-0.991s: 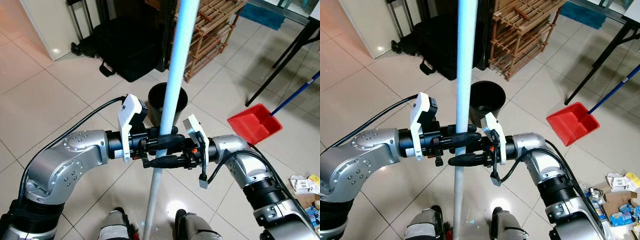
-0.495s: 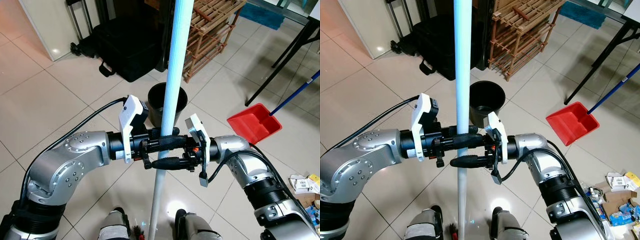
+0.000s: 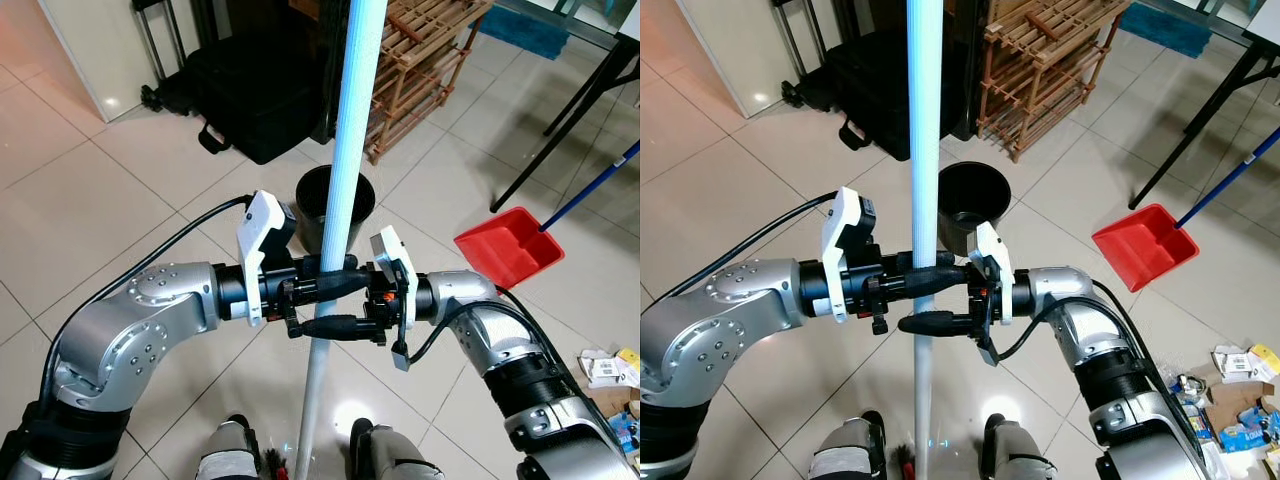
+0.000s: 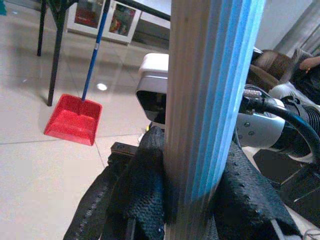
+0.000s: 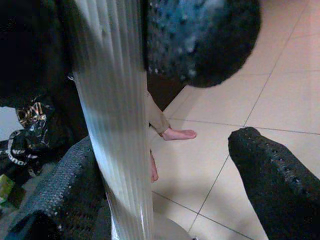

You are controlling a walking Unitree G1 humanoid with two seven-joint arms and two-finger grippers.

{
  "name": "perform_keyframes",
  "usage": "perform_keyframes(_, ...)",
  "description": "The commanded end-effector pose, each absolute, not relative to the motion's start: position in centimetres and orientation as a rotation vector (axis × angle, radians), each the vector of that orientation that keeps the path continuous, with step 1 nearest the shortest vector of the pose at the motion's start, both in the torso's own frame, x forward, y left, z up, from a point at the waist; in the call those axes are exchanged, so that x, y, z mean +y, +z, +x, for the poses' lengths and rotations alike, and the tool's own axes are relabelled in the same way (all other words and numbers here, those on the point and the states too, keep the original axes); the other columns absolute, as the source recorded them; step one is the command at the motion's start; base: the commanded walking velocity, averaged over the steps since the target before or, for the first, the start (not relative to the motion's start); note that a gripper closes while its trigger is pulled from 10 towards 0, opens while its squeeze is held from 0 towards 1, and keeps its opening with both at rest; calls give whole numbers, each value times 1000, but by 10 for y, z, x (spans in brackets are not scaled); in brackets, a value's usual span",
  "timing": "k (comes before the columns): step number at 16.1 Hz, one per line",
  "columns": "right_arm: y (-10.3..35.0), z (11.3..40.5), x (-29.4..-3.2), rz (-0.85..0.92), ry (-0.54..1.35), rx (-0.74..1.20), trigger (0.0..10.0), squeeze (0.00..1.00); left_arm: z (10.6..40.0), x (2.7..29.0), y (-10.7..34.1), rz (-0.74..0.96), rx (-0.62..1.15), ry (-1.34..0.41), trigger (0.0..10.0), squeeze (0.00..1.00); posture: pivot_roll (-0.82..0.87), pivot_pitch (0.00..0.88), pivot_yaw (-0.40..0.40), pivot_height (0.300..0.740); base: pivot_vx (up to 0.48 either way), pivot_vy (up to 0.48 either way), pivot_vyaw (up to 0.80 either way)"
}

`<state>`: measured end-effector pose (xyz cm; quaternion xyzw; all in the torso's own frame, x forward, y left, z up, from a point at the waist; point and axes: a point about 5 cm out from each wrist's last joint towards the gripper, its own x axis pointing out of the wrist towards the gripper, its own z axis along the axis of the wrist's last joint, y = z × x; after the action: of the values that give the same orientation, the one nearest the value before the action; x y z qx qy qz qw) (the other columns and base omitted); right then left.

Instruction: Sweep floor

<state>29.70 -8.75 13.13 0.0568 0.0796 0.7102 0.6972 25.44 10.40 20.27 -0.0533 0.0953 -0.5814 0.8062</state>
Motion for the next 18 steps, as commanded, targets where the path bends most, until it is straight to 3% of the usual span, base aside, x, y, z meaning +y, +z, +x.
perform_keyframes(1,130,300,-94,110,1541,190,10000,0,244,97,207,-150,182,-1320,0,0,63,244,-27,740,0,0,0)
perform_keyframes(6,125,310,-99,104,1458,192,10000,0,243,96,207,-153,174,-1316,0,0,66,241,-28,740,0,0,0)
perform_keyframes(11,129,317,-120,119,1436,207,10000,0,244,99,205,-136,164,-1274,0,0,69,244,-32,740,0,0,0)
perform_keyframes(14,131,317,-132,142,1445,220,10000,0,252,103,203,-64,132,-1165,0,0,70,246,-33,740,0,0,0)
perform_keyframes(15,130,316,-133,145,1449,224,10000,0,256,102,203,-48,115,-1129,6902,0,69,247,-33,740,0,0,0)
perform_keyframes(16,129,315,-134,146,1455,230,10000,0,261,102,202,-23,82,-1071,10000,0,68,247,-34,740,0,0,0)
perform_keyframes(18,127,313,-134,153,1461,233,10000,0,269,101,203,-27,39,-982,10000,0,66,248,-35,740,0,0,0)
